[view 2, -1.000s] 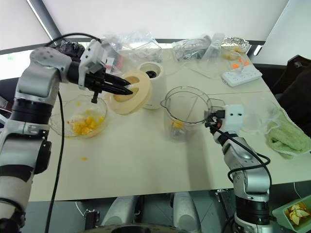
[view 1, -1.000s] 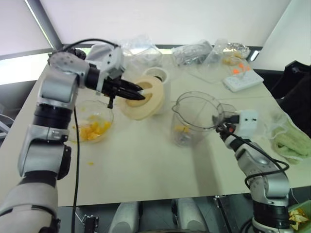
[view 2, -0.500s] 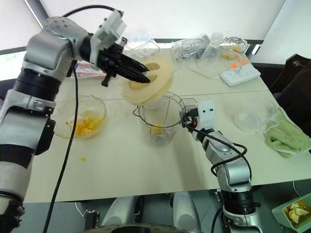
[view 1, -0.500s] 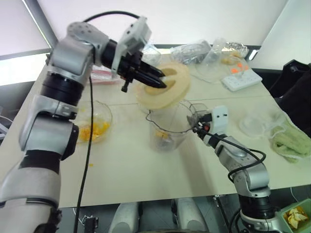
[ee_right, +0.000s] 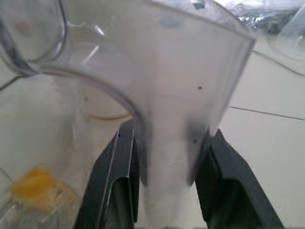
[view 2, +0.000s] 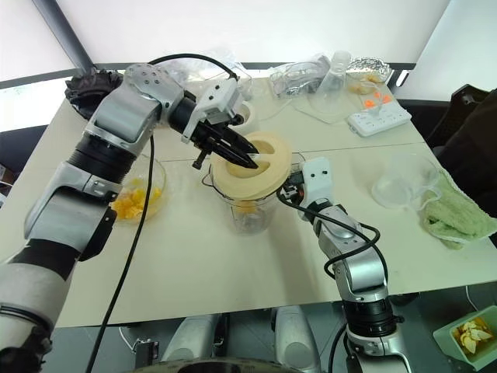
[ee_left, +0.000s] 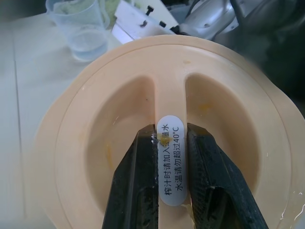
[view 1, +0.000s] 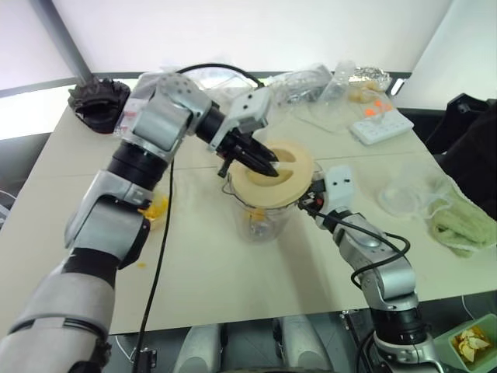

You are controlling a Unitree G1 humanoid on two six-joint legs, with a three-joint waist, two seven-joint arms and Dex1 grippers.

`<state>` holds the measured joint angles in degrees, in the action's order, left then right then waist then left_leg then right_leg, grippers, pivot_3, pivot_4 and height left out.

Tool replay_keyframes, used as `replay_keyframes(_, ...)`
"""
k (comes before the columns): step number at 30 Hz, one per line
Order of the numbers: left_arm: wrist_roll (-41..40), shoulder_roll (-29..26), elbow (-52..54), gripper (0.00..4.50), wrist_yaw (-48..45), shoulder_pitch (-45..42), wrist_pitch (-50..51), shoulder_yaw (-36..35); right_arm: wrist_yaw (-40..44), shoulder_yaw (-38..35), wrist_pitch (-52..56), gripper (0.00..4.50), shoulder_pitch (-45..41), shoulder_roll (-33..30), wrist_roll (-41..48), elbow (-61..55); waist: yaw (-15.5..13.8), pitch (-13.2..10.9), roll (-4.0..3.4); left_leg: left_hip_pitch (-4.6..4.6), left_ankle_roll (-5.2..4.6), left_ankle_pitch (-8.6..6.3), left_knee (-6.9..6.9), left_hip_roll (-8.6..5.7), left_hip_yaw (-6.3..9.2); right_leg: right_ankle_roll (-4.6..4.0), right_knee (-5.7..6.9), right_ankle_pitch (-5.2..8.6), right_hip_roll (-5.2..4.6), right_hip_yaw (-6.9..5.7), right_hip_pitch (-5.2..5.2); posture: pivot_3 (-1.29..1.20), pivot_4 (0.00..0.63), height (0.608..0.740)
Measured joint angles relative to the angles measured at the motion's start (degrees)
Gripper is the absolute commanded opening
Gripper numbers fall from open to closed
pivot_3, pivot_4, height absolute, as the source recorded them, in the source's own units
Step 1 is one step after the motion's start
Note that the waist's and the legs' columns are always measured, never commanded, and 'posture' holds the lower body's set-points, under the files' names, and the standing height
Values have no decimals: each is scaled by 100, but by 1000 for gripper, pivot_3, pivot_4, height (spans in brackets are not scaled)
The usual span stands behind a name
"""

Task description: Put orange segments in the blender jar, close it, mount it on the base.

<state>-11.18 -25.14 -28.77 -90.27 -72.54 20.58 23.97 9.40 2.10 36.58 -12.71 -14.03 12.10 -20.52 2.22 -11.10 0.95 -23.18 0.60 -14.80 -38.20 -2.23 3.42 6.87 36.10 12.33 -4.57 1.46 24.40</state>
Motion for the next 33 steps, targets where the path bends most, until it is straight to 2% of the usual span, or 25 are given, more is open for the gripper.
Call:
replay_keyframes(5, 162, 51, 50, 257, 15, 41, -85, 1, -33, -20, -4, 993, 107, 45, -24, -55, -16, 7, -3, 32, 0, 0, 4, 1, 2, -1, -4, 2, -1, 0, -35, 0, 150, 740)
replay_keyframes(11, 196, -268, 377, 257, -5, 193, 48, -22, -149, 158, -86, 993, -27, 206, -242, 32, 32, 7, -4, 50, 0, -1, 15, 4, 0, -9, -1, 7, -1, 1, -41, 0, 150, 740)
replay_keyframes(16, 326, -628, 617, 257, 90, 381, 492, -19, -78, 165, -469, 993, -233, 380, -257, 321, 8, 8, -17, 55, 0, -1, 20, 5, 1, -9, 0, 8, 0, 2, -43, 0, 150, 740)
replay_keyframes(24, 319, -828, 1332, 257, 362, 722, 965, -140, 248, 166, -1210, 993, -286, 455, -277, 877, 50, 9, -18, 69, 0, -1, 27, 9, -2, -16, 5, 12, 5, 4, -47, 0, 150, 740)
replay_keyframes(29, 322, -781, 1503, 257, 559, 830, 1360, -129, 321, 184, -1387, 993, -338, 423, -409, 997, 28, 9, -18, 72, 0, 0, 26, 8, 0, -16, 3, 12, 5, 4, -54, 0, 150, 740)
replay_keyframes(33, 363, -619, 1562, 257, 837, 821, 1956, -49, 282, 160, -1418, 993, -336, 415, -502, 1079, 6, 16, -21, 106, 0, -1, 26, 7, 8, -15, -6, 22, 3, -3, -99, 0, 150, 740)
